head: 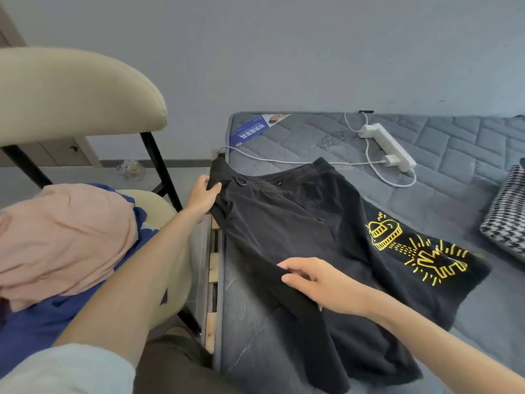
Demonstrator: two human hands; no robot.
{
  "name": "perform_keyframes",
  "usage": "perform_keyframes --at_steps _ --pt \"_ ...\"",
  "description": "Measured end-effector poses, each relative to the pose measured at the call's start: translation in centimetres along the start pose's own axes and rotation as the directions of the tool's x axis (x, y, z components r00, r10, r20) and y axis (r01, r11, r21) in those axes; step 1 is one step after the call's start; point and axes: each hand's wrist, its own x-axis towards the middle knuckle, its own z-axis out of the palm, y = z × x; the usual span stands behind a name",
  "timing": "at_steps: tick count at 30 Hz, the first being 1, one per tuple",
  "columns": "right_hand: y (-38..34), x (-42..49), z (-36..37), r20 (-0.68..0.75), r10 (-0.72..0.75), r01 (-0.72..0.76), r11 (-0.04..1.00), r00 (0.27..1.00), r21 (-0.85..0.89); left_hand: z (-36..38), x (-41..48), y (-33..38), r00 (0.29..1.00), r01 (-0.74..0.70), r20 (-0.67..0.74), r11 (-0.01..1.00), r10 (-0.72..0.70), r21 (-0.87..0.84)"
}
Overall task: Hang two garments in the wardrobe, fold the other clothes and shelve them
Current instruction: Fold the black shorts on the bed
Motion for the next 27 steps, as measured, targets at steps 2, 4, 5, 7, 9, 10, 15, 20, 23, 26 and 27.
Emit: perform_keyframes --at_steps 2,4,5,7,9,10,15,20,23,26,27 --pt "-1.9 -0.4 0.5 0.107 -0.029 0.014 0.991 0.994 0.131 -1.4 -0.8 -0.1 1.000 0.011 -0.021 1.000 -0.010 0.008" --pt "-3.5 -0.7 1.4 0.205 -0.065 0.019 0.975 0.977 0.222 -3.1 -1.4 -0.3 0.999 0.026 -0.043 0.999 -0.025 0.026" --pt "-4.2 -0.7 2.0 0.243 -0.080 0.014 0.965 0.967 0.261 -4.0 -1.8 -0.5 0.998 0.030 -0.058 0.999 -0.028 0.036" --pt "-5.1 -0.8 3.0 0.297 -0.101 0.004 0.951 0.949 0.310 -5.7 -2.4 -0.8 0.995 0.022 -0.103 0.998 -0.016 0.061" --pt "-5.7 -0.7 3.7 0.306 -0.101 0.001 0.951 0.947 0.311 -7.3 -3.1 -1.1 0.988 0.013 -0.154 0.993 0.005 0.114" --pt "-5.9 -0.7 3.8 0.301 -0.091 -0.004 0.953 0.949 0.303 -8.0 -3.3 -1.1 0.985 0.015 -0.171 0.991 0.009 0.136" --pt "-5.6 -1.1 1.5 0.318 -0.033 -0.067 0.952 0.948 0.299 -8.4 -3.7 0.8 0.984 0.020 -0.180 0.994 -0.001 0.108" --pt "-1.4 -1.4 -4.0 0.149 0.237 -0.278 0.863 0.960 0.422 -4.4 -3.3 6.5 0.989 0.023 -0.136 0.983 -0.049 -0.181" --pt "2.2 -2.2 -7.8 0.061 0.371 -0.334 0.738 0.927 0.586 -0.4 -3.4 10.6 0.998 0.021 -0.052 0.947 -0.039 -0.320" --pt "5.4 -3.1 -11.8 -0.138 0.472 -0.321 0.758 0.870 0.568 3.9 -3.9 13.9 0.997 0.026 0.078 0.927 0.003 -0.374" --pt "6.7 -3.4 -13.1 -0.239 0.496 -0.335 0.802 0.835 0.494 5.3 -4.2 14.7 0.991 0.016 0.130 0.931 0.034 -0.366"
